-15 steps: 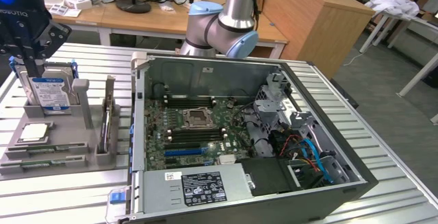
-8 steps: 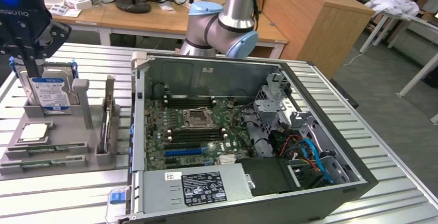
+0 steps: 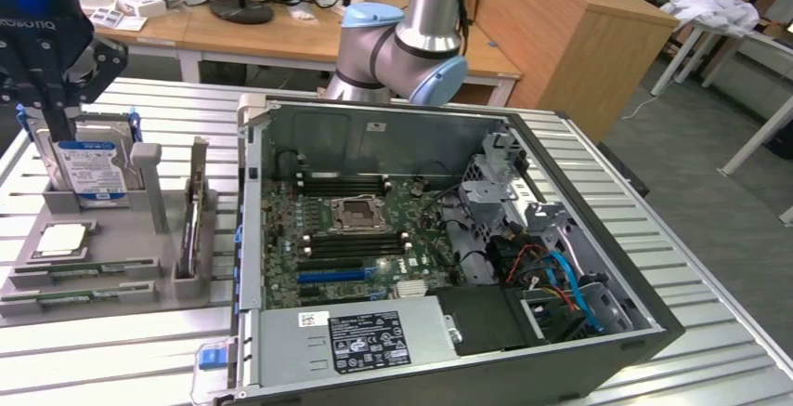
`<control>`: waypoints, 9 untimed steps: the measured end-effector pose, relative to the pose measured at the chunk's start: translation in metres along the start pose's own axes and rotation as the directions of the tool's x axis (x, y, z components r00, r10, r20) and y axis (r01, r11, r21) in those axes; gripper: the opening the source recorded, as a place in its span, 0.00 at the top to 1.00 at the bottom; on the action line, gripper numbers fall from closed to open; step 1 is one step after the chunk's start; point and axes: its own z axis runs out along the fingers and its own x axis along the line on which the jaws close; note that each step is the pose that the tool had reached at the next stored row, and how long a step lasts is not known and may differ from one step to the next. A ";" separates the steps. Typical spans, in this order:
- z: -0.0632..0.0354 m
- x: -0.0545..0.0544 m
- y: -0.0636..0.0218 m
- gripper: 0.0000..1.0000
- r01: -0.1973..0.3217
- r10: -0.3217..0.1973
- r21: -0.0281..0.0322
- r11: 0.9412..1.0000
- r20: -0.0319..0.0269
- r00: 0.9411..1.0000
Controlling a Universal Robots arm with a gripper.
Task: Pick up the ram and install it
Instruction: 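Pick up the ram and move it above insertion slot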
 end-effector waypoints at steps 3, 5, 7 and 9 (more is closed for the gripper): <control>0.0003 0.000 0.0000 0.89 0.054 -0.054 0.001 0.999 -0.002 0.999; 0.0006 0.000 0.0000 0.89 0.090 -0.090 0.001 0.996 -0.004 0.996; 0.0008 0.000 0.0000 0.89 0.127 -0.127 0.002 0.992 -0.006 0.992; 0.0009 0.000 -0.0001 0.89 0.163 -0.163 0.002 0.987 -0.007 0.987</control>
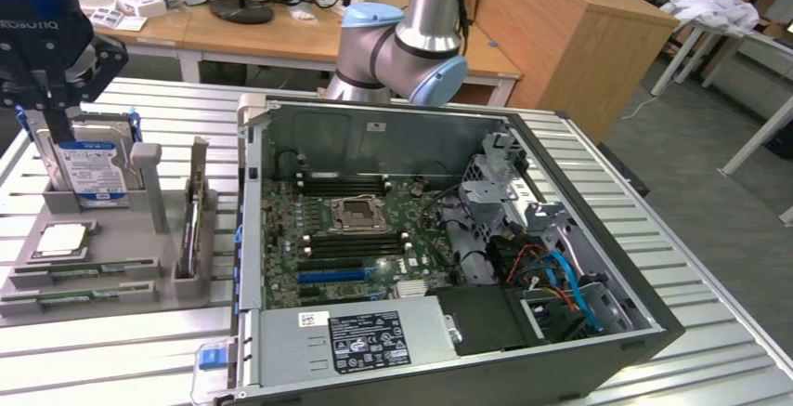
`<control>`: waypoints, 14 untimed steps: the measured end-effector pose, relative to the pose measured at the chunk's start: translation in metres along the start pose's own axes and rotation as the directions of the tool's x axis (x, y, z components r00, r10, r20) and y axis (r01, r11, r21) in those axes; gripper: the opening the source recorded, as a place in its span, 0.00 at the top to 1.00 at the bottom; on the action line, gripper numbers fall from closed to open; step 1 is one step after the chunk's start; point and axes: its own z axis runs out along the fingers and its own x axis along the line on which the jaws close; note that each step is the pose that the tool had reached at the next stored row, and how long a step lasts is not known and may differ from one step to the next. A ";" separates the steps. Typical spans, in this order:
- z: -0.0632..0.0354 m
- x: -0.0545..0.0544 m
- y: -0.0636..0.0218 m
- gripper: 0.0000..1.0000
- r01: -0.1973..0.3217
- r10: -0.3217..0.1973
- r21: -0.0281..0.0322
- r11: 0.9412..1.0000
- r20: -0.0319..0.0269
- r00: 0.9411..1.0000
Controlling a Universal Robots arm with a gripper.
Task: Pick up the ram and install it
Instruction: 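Pick up the ram and move it above insertion slot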
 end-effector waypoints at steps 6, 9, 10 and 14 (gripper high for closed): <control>0.0004 0.000 0.0000 0.89 0.109 -0.109 0.001 0.994 -0.005 0.994; 0.0004 0.000 0.0000 0.89 0.162 -0.162 0.002 0.987 -0.007 0.987; 0.0005 0.000 0.0000 0.89 0.181 -0.181 0.002 0.983 -0.008 0.983; 0.0006 0.000 0.0000 0.89 0.252 -0.252 0.003 0.968 -0.011 0.968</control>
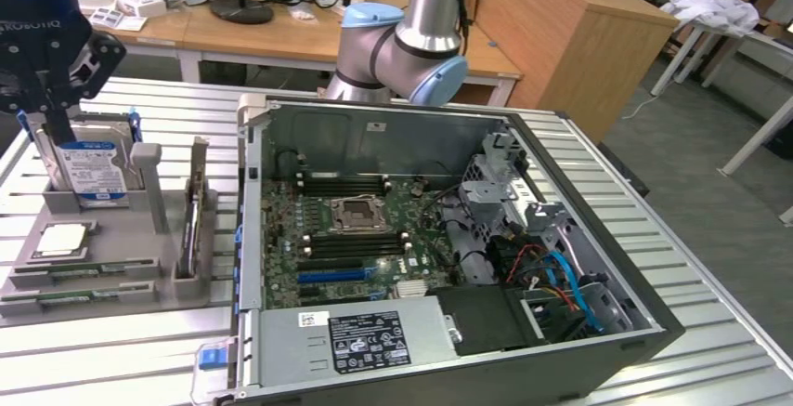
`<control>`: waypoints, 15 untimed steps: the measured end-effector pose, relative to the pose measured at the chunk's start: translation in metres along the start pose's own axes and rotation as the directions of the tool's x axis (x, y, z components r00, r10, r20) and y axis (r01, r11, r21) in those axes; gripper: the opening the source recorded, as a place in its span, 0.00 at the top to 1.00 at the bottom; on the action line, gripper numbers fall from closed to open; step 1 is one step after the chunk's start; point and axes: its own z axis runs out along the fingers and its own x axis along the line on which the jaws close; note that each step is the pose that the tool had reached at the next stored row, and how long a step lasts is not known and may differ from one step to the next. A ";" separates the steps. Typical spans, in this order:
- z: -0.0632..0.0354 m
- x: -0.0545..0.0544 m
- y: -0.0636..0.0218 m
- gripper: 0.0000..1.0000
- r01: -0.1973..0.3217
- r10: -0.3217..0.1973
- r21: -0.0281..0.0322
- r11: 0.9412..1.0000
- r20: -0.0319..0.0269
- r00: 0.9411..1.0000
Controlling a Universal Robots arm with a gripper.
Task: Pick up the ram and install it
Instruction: 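Pick up the ram and move it above insertion slot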
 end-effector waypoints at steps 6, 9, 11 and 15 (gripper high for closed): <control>0.0001 0.000 0.0000 0.89 0.109 -0.109 0.002 0.994 -0.005 0.994; 0.0002 0.000 0.0000 0.89 0.164 -0.164 0.002 0.987 -0.007 0.986; 0.0002 0.000 0.0000 0.89 0.199 -0.199 0.002 0.980 -0.009 0.980; 0.0004 0.000 0.0000 0.89 0.268 -0.268 0.003 0.963 -0.012 0.963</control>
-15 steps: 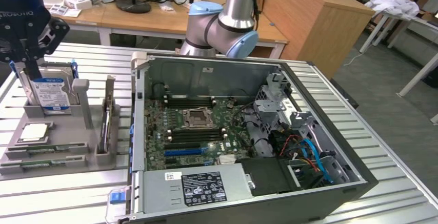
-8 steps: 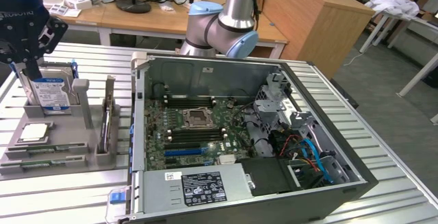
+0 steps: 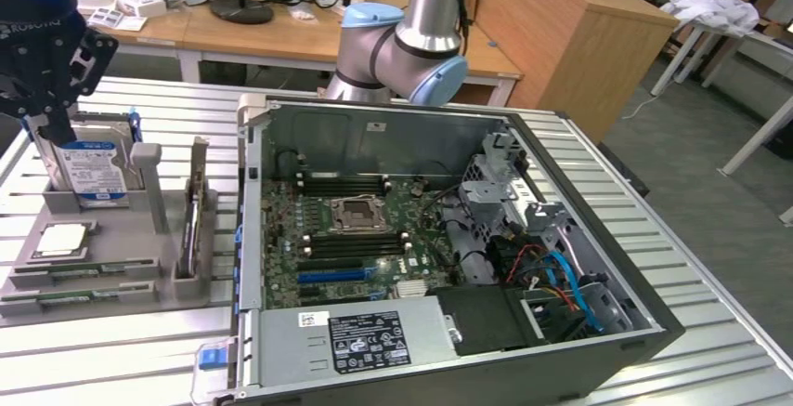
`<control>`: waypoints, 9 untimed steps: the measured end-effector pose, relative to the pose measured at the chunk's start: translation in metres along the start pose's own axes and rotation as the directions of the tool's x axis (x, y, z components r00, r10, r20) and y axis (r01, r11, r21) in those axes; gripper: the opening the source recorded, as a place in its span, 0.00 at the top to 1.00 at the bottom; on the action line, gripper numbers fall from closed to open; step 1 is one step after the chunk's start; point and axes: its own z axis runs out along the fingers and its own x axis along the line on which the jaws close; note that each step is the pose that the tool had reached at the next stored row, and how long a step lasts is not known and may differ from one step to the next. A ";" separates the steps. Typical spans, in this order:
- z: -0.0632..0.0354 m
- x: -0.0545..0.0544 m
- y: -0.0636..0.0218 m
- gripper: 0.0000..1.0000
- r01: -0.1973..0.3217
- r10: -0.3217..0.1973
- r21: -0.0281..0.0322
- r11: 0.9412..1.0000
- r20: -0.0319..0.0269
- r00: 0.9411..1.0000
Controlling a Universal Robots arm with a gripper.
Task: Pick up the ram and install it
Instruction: 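Pick up the ram and move it above insertion slot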
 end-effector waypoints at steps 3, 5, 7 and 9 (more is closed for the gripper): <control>0.0001 0.000 0.0000 0.89 0.056 -0.056 0.001 0.998 -0.002 0.998; 0.0002 0.000 0.0000 0.89 0.091 -0.091 0.001 0.996 -0.004 0.996; 0.0003 0.000 0.0000 0.89 0.128 -0.128 0.002 0.992 -0.006 0.992; 0.0003 0.000 0.0000 0.89 0.164 -0.164 0.002 0.987 -0.007 0.986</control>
